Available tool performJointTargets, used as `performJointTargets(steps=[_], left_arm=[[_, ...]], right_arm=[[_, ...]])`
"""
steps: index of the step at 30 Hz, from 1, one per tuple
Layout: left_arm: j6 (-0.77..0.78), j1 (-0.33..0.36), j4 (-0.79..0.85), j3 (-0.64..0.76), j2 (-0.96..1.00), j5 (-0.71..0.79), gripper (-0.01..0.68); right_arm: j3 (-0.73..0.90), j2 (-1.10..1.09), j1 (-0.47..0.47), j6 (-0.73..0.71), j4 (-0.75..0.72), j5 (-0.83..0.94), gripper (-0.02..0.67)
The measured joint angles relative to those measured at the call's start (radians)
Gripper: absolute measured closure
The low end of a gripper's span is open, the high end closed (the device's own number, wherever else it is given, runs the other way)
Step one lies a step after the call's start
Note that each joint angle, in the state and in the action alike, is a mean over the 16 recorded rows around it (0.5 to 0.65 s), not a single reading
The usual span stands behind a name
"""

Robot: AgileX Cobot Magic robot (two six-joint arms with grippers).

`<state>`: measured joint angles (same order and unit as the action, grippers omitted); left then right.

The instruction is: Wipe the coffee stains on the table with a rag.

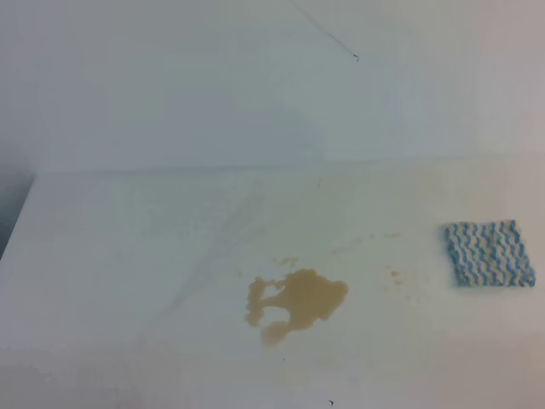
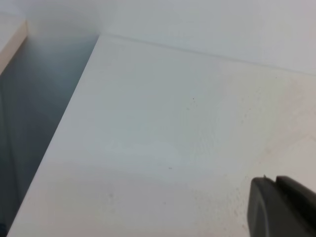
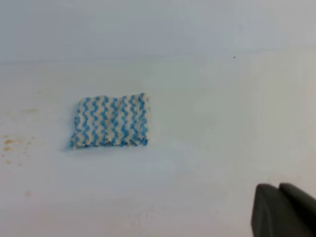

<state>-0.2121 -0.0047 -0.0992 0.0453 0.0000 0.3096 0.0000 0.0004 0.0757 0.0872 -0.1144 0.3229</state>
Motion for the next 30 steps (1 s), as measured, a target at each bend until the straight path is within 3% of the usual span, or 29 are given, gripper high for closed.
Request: performJointTargets(steps=[11,30], left_arm=[[0.0,0.0,0.0,0.0,0.0,0.0,0.672],[0.0,0.0,-0.001,0.0,-0.002,0.0,0.672]], right_arm=[[0.0,-0.001,0.0,0.0,0.0,-0.058,0.652],[0.0,0.0,0.0,0.126,0.009,-0.479,0.652]])
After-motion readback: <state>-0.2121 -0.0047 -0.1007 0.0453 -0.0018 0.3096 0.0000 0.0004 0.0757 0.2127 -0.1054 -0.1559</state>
